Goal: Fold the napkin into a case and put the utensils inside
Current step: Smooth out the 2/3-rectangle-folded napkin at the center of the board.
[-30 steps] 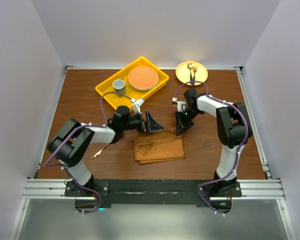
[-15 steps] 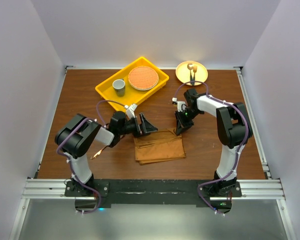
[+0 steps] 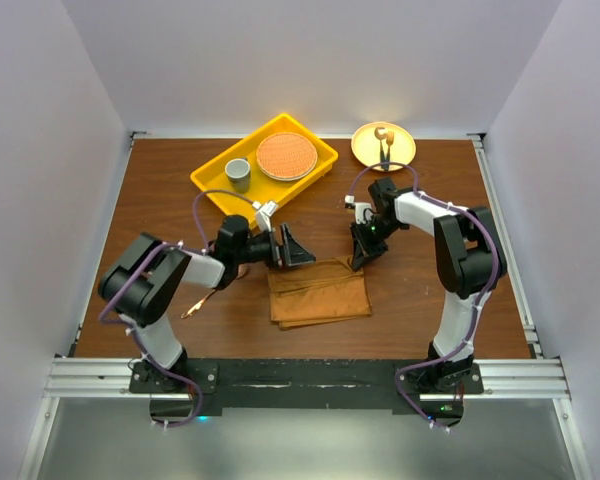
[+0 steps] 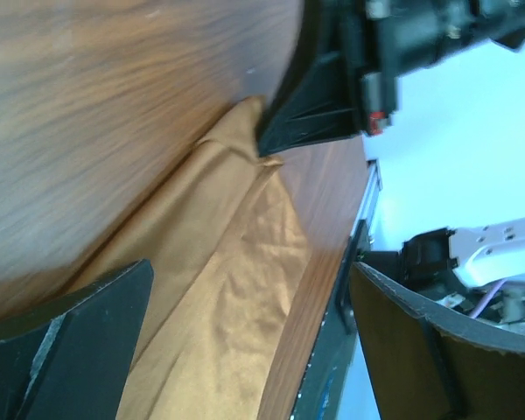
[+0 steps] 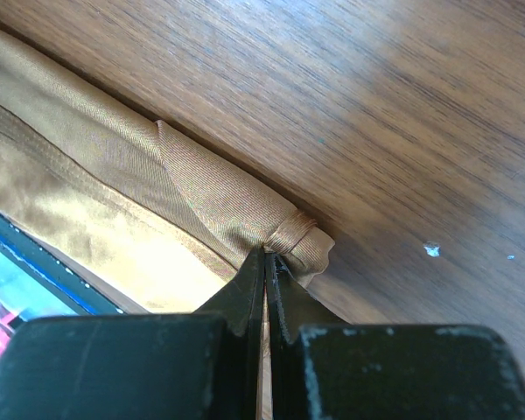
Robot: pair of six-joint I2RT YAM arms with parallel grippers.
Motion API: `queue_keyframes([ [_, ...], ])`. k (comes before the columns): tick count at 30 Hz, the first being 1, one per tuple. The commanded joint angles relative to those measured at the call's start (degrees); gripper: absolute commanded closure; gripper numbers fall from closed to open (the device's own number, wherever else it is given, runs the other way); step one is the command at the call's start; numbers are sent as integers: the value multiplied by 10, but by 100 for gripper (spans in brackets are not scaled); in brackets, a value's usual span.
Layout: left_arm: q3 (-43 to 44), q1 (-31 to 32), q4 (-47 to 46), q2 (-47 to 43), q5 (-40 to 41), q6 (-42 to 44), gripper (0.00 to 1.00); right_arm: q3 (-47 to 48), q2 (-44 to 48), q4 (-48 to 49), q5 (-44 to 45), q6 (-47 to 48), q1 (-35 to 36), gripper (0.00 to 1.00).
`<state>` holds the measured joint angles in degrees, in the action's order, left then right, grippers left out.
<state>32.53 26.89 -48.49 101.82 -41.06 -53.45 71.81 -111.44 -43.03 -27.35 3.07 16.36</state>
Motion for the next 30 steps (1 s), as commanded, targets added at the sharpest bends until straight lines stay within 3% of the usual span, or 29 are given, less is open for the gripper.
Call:
queue_keyframes([
  [1, 81, 42, 125, -93, 49, 132, 2, -18, 1, 23, 76, 26, -7, 100],
  [4, 99, 51, 154, -81, 98, 115, 36, -18, -1, 24, 71, 19, -7, 100],
  [5, 104, 55, 154, -74, 102, 109, 65, -18, -2, 24, 71, 17, -6, 100],
  [8, 125, 70, 153, -45, 106, 99, 91, -19, 0, 26, 67, 10, -6, 100],
  [10, 151, 80, 154, -17, 101, 94, 100, -20, 1, 29, 64, 3, -6, 100],
  [21, 221, 120, 109, 83, 136, 46, 100, -9, 7, 22, 59, -17, -6, 100],
  [30, 262, 129, 132, 150, 155, 46, 100, -1, 14, 8, 49, -19, -6, 100],
])
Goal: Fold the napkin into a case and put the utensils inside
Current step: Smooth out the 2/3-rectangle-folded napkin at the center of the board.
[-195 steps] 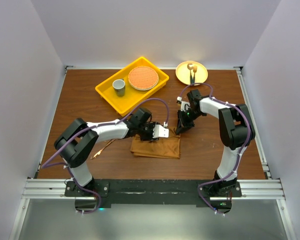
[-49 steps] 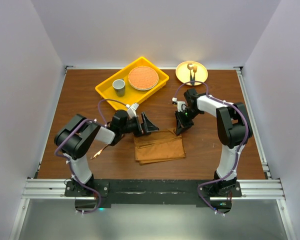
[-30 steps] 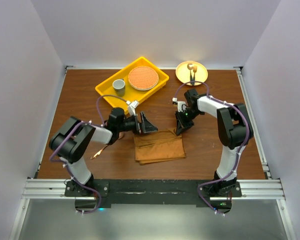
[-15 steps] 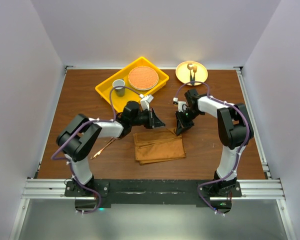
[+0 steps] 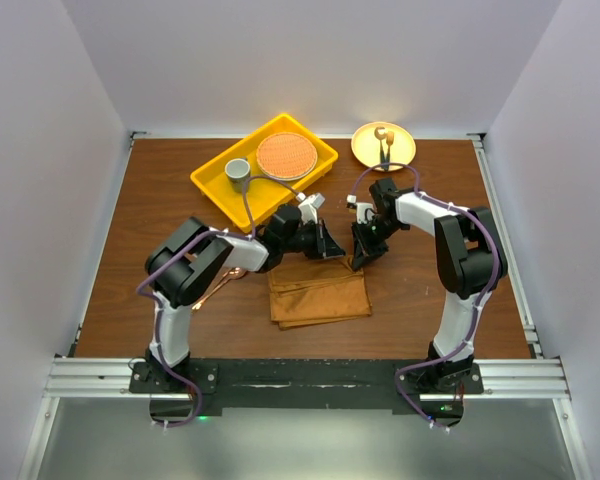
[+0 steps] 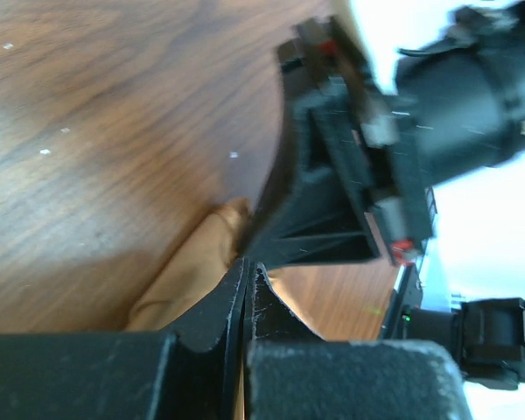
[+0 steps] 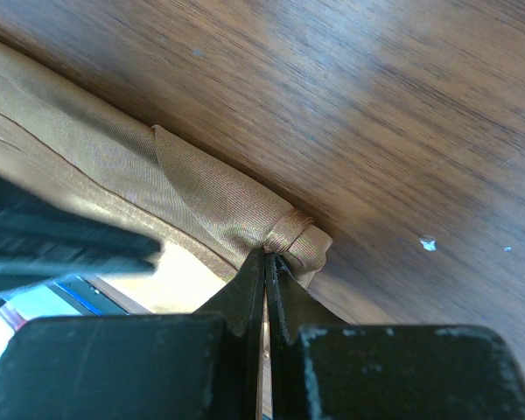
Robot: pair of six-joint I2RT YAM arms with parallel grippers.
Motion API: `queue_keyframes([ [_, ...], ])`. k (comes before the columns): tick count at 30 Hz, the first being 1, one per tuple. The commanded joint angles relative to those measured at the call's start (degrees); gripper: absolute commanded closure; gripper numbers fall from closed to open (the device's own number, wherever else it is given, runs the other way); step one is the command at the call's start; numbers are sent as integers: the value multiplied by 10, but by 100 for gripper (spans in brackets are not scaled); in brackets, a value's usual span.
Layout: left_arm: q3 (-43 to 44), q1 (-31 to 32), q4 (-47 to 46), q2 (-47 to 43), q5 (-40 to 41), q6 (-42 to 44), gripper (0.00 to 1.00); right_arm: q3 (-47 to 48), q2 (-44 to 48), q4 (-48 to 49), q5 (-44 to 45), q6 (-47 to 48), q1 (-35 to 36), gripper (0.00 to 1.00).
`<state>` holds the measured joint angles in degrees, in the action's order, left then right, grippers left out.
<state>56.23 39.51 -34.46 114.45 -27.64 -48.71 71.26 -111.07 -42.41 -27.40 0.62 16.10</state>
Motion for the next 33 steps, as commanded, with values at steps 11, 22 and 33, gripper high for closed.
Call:
queue_keyframes([
  [11, 43, 7, 86, 67, 56, 79, 100, 20, 34, -36, 22, -3, -5, 100],
  [22, 34, 10, 91, 67, 62, 105, 100, 99, 73, -102, -77, 12, -42, 72],
  [33, 27, 14, 96, 62, 70, 113, 100, 26, 34, 30, -130, -87, -34, 80],
])
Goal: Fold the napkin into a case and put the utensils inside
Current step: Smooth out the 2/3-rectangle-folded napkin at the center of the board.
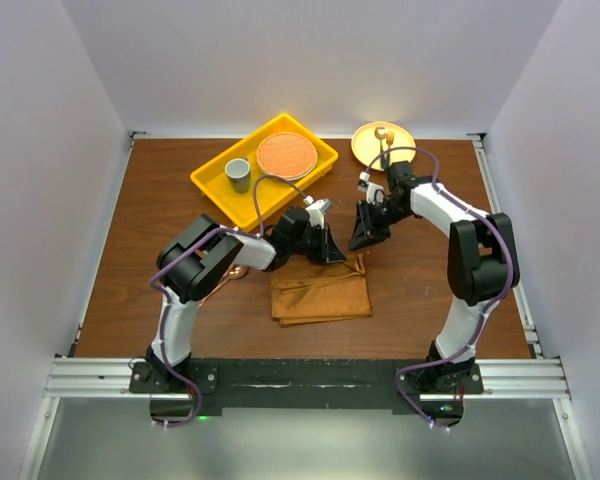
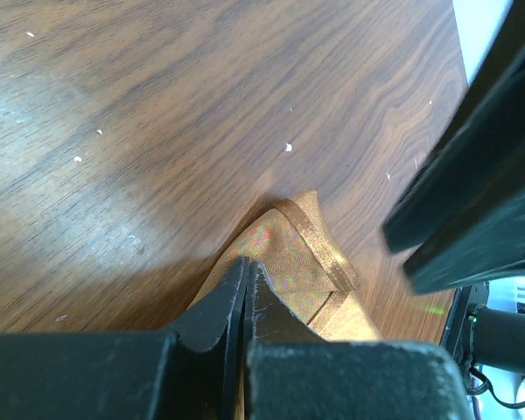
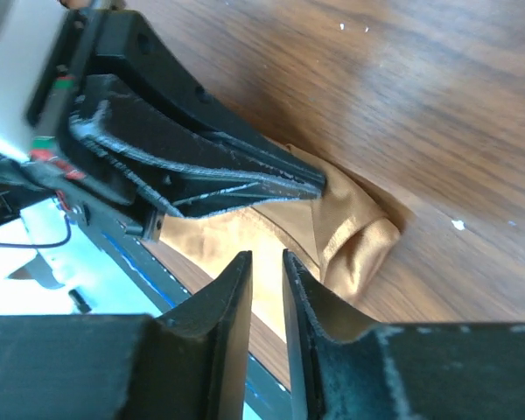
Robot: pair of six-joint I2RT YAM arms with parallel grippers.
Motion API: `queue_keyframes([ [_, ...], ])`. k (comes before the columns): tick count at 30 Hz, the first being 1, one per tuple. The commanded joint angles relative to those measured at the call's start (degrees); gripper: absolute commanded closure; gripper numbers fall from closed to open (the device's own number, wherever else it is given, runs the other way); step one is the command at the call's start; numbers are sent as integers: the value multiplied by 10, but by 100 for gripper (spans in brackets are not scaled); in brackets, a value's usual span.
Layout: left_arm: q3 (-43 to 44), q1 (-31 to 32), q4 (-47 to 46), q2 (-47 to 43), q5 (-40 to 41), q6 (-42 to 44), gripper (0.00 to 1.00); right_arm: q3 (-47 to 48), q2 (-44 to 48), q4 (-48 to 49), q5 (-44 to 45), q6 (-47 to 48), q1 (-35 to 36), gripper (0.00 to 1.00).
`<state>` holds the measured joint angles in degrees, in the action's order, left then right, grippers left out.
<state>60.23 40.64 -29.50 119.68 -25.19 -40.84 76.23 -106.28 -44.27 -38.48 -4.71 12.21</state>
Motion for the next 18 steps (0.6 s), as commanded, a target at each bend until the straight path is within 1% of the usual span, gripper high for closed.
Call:
queue_keyframes([
  [1, -13, 2, 46, 9, 46, 33, 100, -29, -18, 48, -11, -25, 5, 81],
  [9, -10, 1, 48, 14, 46, 27, 100, -107, -50, 50, 50, 20, 0, 86],
  [14, -12, -5, 43, 11, 37, 27, 100, -105, -85, 51, 68, 23, -17, 89],
  [15, -14, -7, 29, 5, 24, 28, 100, -103, -88, 50, 69, 23, -18, 89],
  [17, -27, -16, 8, -7, 11, 26, 93, -100, -89, 51, 71, 25, -19, 89],
  [18, -33, -19, -21, -28, -6, 27, 89, -98, -90, 50, 72, 27, -19, 89],
])
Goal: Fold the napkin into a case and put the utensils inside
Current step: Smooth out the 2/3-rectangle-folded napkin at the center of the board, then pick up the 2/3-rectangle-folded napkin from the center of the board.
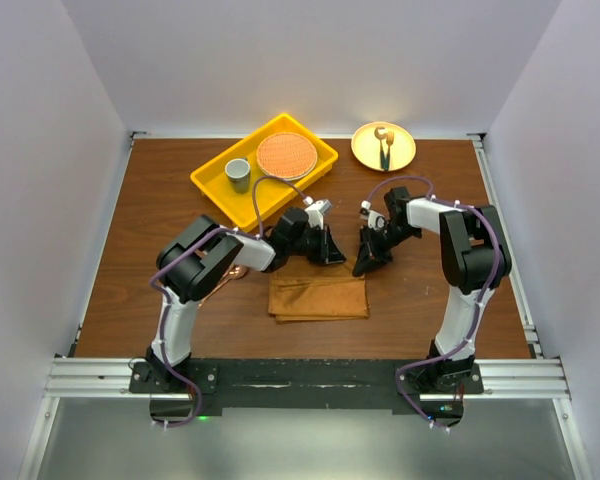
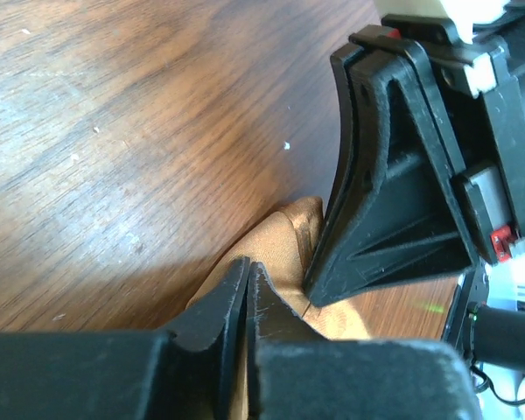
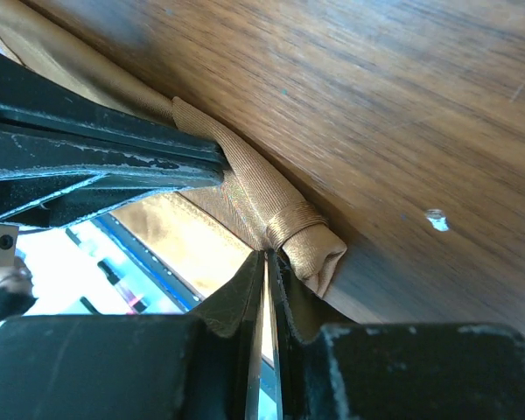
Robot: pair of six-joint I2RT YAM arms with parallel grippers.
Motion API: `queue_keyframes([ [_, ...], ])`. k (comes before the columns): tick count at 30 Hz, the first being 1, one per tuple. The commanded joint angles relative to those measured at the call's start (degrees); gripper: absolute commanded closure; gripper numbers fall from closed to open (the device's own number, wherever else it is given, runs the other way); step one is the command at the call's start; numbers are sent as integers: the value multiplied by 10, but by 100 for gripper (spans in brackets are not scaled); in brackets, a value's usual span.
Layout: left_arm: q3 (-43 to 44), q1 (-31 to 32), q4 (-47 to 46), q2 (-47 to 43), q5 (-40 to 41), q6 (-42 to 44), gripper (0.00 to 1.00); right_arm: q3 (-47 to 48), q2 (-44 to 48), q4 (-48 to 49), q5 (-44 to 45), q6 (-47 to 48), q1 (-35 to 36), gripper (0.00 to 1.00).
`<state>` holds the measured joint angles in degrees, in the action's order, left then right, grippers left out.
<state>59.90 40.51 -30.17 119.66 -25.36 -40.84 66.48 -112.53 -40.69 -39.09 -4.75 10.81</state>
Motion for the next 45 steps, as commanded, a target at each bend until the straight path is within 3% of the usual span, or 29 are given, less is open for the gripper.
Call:
queue_keyframes([
  [1, -33, -22, -26, -43, -13, 34, 80, 1, -29, 14, 79, 28, -5, 89],
  [4, -40, -23, -2, -134, -21, 122, 62, 1, -30, 17, 80, 29, -4, 89],
  [7, -60, -17, 63, -234, -11, 245, 54, 0, -30, 22, 82, 31, -4, 89],
  [10, -88, 17, 180, -308, 22, 405, 51, 1, -29, 27, 84, 36, -5, 89],
  [11, -97, 32, 237, -338, 49, 502, 51, 1, -29, 28, 84, 37, -5, 90],
  [14, -152, 98, 292, -397, 96, 633, 50, 1, -30, 28, 83, 40, -4, 90],
  [17, -195, 172, 301, -422, 153, 705, 48, -3, -28, 32, 84, 44, -4, 90],
  [24, -219, 281, 275, -376, 253, 742, 48, -4, -31, 32, 85, 44, -5, 90],
  [32, -213, 294, 254, -296, 303, 756, 57, 8, -36, 23, 91, 72, -4, 90],
  [38, -218, 294, 253, -277, 301, 777, 78, 14, -42, 22, 97, 77, -4, 91],
  [42, -209, 288, 267, -292, 292, 772, 100, 14, -44, 20, 101, 84, -4, 91],
  [45, -173, 253, 325, -305, 235, 750, 100, 14, -45, 20, 104, 85, -4, 91],
])
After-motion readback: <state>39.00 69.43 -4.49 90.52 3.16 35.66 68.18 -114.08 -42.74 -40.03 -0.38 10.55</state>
